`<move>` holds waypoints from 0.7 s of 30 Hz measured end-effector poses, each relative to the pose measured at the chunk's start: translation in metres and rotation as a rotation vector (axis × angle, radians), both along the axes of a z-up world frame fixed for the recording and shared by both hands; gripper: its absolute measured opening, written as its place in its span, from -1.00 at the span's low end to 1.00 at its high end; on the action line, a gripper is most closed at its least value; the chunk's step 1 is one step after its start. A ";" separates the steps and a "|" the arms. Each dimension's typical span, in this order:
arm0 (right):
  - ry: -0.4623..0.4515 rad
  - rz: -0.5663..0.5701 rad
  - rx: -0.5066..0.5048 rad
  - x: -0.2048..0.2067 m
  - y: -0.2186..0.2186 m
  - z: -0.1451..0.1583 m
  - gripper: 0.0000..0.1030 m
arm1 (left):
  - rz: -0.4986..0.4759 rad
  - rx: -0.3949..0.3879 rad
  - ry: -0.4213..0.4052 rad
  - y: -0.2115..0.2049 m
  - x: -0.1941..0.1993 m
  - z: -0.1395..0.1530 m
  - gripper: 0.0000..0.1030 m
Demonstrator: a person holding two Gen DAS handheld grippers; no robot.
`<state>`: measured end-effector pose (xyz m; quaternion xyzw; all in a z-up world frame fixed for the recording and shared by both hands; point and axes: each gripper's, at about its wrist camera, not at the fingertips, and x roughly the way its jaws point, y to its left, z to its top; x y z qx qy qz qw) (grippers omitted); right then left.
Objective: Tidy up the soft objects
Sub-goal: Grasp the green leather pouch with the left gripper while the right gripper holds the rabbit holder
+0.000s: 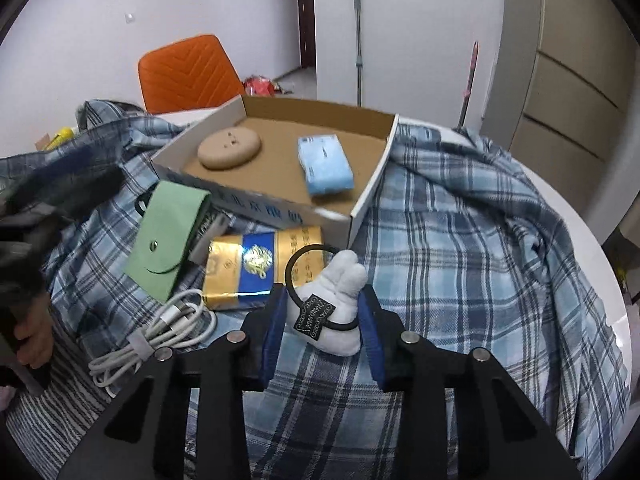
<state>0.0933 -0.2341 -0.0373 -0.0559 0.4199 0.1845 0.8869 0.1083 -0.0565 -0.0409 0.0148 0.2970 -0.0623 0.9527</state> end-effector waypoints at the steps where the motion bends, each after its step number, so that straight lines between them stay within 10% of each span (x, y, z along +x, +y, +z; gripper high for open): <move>1: -0.001 0.004 0.001 0.000 0.000 0.000 -0.32 | -0.004 0.003 0.042 -0.001 0.006 -0.005 1.00; 9: 0.003 0.004 0.002 0.001 0.002 0.000 -0.31 | -0.060 0.041 0.314 -0.012 0.040 -0.045 1.00; 21: -0.002 0.000 0.009 0.000 0.000 0.000 -0.30 | -0.074 -0.024 0.354 -0.005 0.043 -0.050 0.44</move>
